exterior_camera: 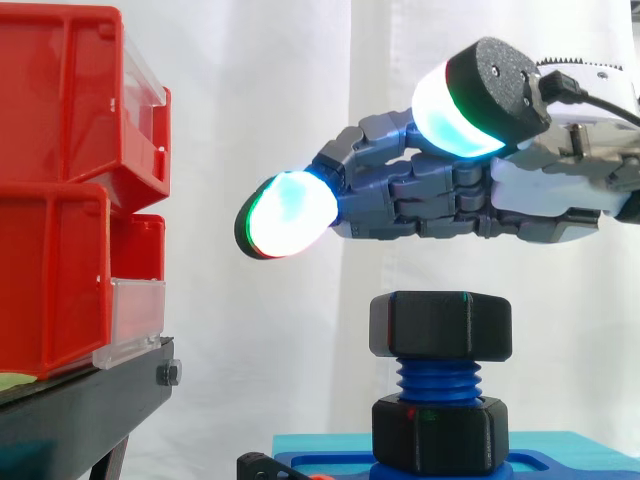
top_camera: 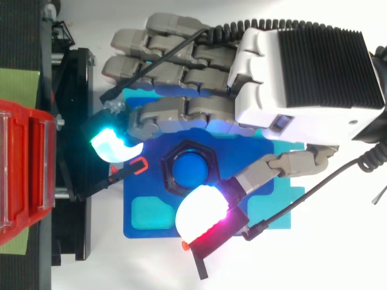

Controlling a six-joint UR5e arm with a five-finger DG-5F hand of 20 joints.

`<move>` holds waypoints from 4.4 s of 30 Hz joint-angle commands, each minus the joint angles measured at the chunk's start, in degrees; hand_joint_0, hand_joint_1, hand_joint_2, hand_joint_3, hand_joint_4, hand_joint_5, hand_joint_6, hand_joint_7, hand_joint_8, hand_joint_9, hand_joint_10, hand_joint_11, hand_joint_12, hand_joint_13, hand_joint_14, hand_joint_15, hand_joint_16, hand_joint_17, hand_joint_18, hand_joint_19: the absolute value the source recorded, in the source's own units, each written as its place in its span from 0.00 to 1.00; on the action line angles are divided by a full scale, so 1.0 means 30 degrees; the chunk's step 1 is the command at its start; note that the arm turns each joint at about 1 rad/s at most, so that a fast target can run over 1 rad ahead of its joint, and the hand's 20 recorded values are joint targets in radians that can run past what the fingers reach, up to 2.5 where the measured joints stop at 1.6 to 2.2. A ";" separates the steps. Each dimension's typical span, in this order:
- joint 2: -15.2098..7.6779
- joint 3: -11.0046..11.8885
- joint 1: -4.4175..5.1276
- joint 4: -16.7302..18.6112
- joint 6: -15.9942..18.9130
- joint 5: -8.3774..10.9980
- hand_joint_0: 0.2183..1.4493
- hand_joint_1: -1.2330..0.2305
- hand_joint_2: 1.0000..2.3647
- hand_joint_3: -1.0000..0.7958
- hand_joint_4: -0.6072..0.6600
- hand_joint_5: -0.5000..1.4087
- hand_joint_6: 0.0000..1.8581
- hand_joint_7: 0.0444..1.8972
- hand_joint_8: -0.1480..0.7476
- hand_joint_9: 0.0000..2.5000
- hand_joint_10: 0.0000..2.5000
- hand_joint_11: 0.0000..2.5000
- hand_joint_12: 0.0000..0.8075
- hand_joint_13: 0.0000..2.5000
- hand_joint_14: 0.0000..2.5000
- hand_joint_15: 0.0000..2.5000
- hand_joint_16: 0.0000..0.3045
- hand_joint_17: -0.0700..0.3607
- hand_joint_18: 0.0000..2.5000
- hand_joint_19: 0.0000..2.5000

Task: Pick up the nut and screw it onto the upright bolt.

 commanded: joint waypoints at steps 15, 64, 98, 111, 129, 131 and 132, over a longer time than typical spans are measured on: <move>-0.0674 -0.0062 0.0108 0.0189 0.0150 -0.0014 0.17 0.68 0.00 0.28 0.56 0.25 0.27 0.46 0.29 0.08 0.00 0.00 0.38 0.00 0.00 0.00 0.15 0.40 0.00 0.00; -0.0674 -0.0062 -0.1797 0.0628 -0.0318 -0.2035 0.25 0.52 0.00 0.28 0.49 0.31 0.30 0.71 0.45 0.92 0.01 0.27 0.17 0.61 0.00 0.07 0.02 0.19 0.37 0.07; -0.0703 0.0465 -0.0185 0.0306 -0.0289 -0.0922 0.15 0.70 0.00 0.28 0.54 0.17 0.27 0.27 0.34 0.04 0.00 0.00 0.43 0.00 0.00 0.00 0.17 0.44 0.00 0.00; -0.0674 0.0436 0.0459 -0.0338 -0.0113 -0.0248 0.17 0.68 0.00 0.28 0.58 0.21 0.27 0.36 0.37 0.14 0.00 0.00 0.42 0.00 0.00 0.00 0.16 0.41 0.00 0.00; -0.0703 0.0114 0.0752 -0.0602 -0.0143 -0.0102 0.18 0.66 0.00 0.28 0.62 0.23 0.27 0.45 0.40 0.25 0.00 0.00 0.40 0.08 0.00 0.00 0.14 0.38 0.00 0.00; -0.0703 0.0114 0.0694 -0.0631 -0.0143 -0.0131 0.18 0.66 0.00 0.28 0.63 0.24 0.27 0.48 0.40 0.26 0.00 0.00 0.39 0.10 0.00 0.00 0.13 0.37 0.00 0.00; -0.0703 0.0114 0.0664 -0.0631 -0.0143 -0.0160 0.18 0.66 0.00 0.28 0.63 0.24 0.27 0.48 0.40 0.26 0.00 0.00 0.39 0.11 0.00 0.00 0.13 0.37 0.00 0.00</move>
